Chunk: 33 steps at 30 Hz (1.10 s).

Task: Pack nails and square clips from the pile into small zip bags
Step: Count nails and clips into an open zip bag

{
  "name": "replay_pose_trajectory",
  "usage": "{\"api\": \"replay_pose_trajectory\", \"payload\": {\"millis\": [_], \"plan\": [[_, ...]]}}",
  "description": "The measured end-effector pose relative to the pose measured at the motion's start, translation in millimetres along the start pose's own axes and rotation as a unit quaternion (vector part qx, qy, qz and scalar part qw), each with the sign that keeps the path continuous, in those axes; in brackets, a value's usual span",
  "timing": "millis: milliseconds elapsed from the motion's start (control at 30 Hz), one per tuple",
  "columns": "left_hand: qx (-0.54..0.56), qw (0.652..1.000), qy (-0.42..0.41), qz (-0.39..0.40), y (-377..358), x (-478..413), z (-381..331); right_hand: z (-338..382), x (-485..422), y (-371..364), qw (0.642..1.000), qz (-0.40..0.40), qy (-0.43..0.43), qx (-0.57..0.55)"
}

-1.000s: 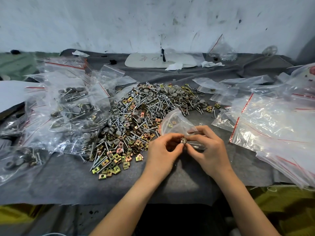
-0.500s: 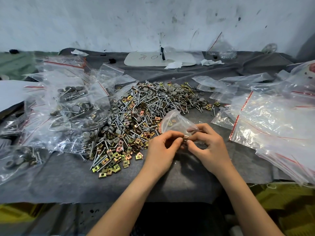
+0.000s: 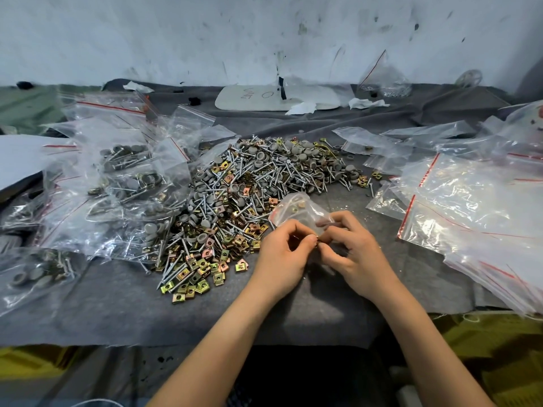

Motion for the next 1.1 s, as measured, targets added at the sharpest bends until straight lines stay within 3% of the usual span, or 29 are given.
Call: {"api": "replay_pose_trajectory", "payload": {"millis": [400,700,900,1100], "plan": [[0.139,0.985,0.099,0.006,3,-5,4,4,1,2,0.998,-0.040,0.040,0.022],[0.065,0.990,0.119,0.047,1,-10,5,3,2,-1,0.995,-0.035,0.056,0.075],[0.010,0.996,0.091,-0.019,-2,-9,9,10,3,-6,0.982,-0.026,0.099,0.157],[0.000,0.990,0.098,-0.104,-6,-12,11,22,5,-5,0.969,-0.068,0.133,0.197]]}}
Point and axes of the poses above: each hand's wrist, its own x-axis away from the middle knuckle, its own y-axis out of the back of the hand, z = x × y, the point moved 4 cm from there along -x, towards the middle knuckle, and after that the axes turned 3 degrees about x, right-handed, at the moved point
